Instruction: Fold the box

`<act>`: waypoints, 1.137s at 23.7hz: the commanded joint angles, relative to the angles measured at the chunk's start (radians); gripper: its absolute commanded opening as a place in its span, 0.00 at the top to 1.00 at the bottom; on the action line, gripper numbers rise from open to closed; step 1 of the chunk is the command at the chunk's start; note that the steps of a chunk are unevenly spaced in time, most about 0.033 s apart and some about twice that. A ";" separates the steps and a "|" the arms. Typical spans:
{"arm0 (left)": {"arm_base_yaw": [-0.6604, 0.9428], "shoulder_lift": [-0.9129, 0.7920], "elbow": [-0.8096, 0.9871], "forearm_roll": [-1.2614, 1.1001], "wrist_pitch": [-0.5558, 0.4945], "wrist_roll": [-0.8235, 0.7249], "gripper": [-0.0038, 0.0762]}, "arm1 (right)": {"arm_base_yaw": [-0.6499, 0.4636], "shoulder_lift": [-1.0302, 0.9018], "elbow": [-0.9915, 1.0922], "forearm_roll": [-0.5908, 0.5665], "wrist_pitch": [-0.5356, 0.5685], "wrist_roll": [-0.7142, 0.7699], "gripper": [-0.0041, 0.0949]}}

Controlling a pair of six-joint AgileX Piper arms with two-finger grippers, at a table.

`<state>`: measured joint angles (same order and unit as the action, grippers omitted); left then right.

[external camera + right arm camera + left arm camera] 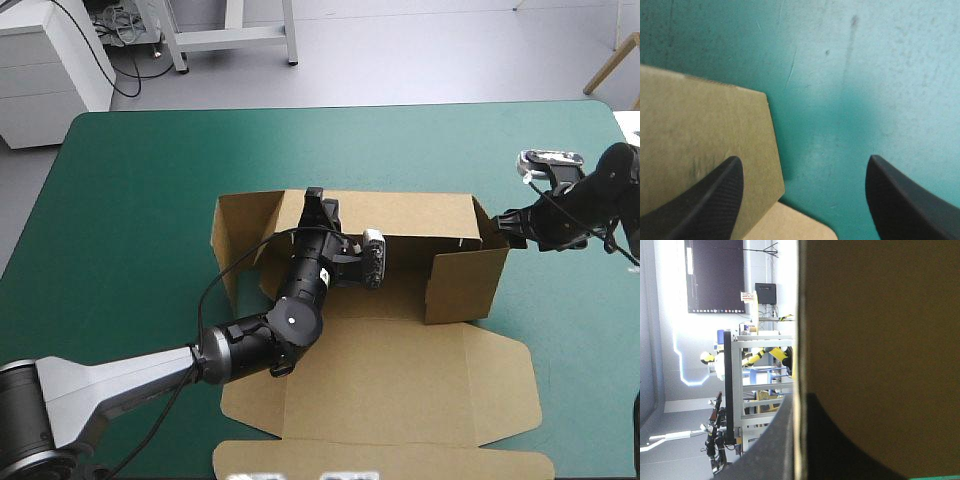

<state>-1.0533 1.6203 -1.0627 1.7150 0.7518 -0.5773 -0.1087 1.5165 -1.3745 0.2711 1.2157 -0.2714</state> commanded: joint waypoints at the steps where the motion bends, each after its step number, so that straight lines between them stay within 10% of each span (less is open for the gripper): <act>1: -0.004 -0.041 -0.023 0.046 0.054 -0.015 0.96 | -0.005 -0.104 0.035 0.070 -0.018 -0.056 0.32; 27: -0.004 -0.041 -0.023 0.046 0.050 -0.015 0.96 | -0.005 -0.303 0.367 0.400 -0.182 -0.653 0.32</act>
<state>-1.0533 1.6203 -1.0607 1.7067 0.7642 -0.5773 -0.1087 1.2397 -0.9872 0.6030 1.0386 -0.8971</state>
